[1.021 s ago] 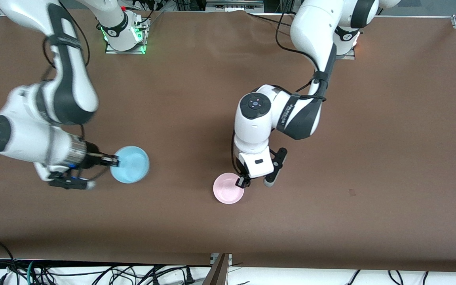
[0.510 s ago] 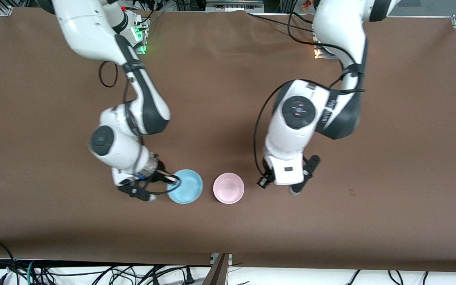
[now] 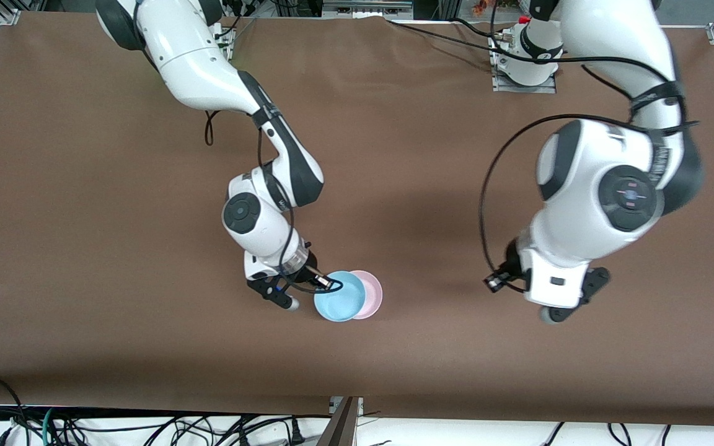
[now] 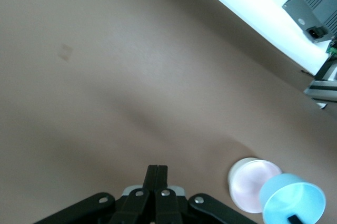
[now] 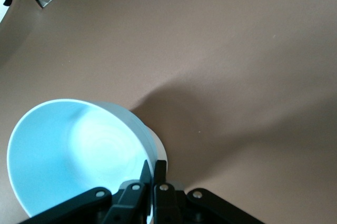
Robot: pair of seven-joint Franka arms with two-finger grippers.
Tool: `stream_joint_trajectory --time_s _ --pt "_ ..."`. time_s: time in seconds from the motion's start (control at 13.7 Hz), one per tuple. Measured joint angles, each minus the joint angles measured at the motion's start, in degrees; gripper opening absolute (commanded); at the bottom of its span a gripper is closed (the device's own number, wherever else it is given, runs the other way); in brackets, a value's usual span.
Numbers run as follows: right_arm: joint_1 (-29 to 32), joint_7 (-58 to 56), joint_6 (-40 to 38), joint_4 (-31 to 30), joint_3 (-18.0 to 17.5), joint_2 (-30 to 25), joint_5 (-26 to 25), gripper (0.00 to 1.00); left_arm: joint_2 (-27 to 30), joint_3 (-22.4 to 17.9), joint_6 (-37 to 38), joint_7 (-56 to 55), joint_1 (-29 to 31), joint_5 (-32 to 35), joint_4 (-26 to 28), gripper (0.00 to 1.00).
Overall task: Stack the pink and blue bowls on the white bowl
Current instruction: 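Carry the blue bowl over the stack while the left gripper rises away, then lower the blue bowl onto the pink bowl and open the right gripper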
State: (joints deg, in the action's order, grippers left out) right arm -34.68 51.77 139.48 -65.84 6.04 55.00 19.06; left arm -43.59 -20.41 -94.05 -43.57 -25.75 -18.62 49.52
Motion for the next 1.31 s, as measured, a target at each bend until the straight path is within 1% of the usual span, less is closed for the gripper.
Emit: stream_joint_trajectory --time_s 0.15,0.36,0.66,0.73,0.88,0.95,1.02,1.17,1.31 --pt "-0.6 3.3 0.9 0.7 0.0 0.7 0.0 0.00 0.4 0.0 0.8 4.3 1.8 0.0 0.0 0.00" --pt "-1.5 7.1 0.9 1.5 0.0 1.0 0.0 0.00 0.6 -0.1 1.0 8.7 2.4 0.0 0.0 0.00" --pt "-2.1 8.5 0.8 1.5 -0.1 1.5 0.0 0.01 1.0 -0.5 2.2 14.8 3.8 0.0 0.1 0.00" --pt "-2.2 8.6 0.8 1.5 -0.1 1.8 0.0 0.10 1.2 -0.6 2.3 16.1 4.4 0.0 0.1 0.00" --pt "-2.3 8.6 0.8 1.5 -0.1 2.3 -0.1 0.36 1.4 -0.6 2.7 19.1 5.6 0.0 0.1 0.00" --pt "-2.3 8.5 0.8 1.5 -0.1 2.4 -0.3 0.46 1.5 -0.6 3.1 21.0 6.1 0.0 0.1 0.00" --pt "-2.3 8.5 0.7 1.5 0.0 2.4 -0.6 0.51 1.7 -0.6 3.4 23.1 6.7 0.0 0.2 0.00" --pt "-2.2 8.5 0.5 1.5 0.0 2.4 -0.9 0.52 1.9 -0.6 3.8 26.0 7.5 0.0 0.2 0.00" --pt "-2.0 8.5 -0.3 1.8 0.2 2.4 -0.9 0.57 2.0 -0.6 4.2 27.4 8.1 0.0 0.2 0.00"
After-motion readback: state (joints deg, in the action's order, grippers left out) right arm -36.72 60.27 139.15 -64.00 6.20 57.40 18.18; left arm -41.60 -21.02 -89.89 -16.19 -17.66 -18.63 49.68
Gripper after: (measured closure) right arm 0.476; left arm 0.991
